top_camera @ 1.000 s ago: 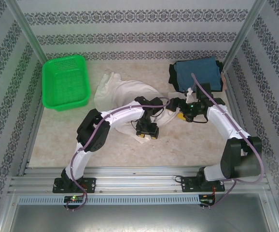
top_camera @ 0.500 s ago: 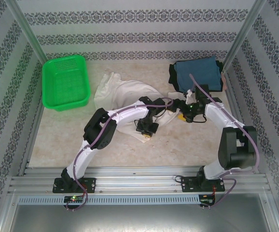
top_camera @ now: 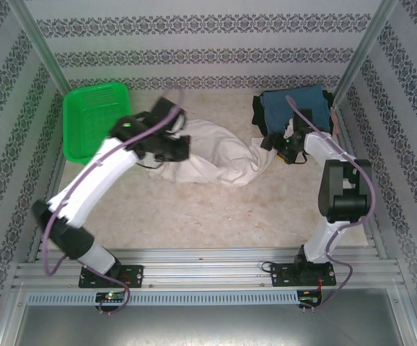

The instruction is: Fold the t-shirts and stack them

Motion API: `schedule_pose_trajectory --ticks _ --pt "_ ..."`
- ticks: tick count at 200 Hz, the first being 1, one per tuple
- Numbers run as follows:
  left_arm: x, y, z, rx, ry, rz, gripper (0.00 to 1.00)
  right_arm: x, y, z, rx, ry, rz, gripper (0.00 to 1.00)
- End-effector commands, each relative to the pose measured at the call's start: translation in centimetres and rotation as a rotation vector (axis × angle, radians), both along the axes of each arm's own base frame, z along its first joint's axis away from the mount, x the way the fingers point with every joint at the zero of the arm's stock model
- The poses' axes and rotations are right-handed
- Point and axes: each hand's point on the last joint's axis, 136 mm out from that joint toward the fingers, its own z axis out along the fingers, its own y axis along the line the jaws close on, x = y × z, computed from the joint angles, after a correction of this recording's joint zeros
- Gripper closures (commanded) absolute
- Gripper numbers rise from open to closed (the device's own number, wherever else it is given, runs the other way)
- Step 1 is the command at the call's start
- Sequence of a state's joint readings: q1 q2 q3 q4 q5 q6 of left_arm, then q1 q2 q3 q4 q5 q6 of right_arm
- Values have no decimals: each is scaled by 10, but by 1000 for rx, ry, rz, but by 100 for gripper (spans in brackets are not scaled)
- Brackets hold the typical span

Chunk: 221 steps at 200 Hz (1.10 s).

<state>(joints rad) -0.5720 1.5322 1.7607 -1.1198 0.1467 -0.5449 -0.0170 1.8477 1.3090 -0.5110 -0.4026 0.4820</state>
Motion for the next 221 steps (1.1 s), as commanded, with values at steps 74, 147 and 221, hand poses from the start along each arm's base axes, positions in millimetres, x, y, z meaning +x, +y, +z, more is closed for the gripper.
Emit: schedule_pose_trajectory --ticks 74,147,221 --pt "10 81 26 -26 -104 202 100 41 29 -51 -126 101 32 74" --pt "21 94 66 -78 -277 245 100 20 25 49 -41 -134 19 100" --pt "18 115 146 -103 -557 288 100 -28 18 217 230 -378 23 100"
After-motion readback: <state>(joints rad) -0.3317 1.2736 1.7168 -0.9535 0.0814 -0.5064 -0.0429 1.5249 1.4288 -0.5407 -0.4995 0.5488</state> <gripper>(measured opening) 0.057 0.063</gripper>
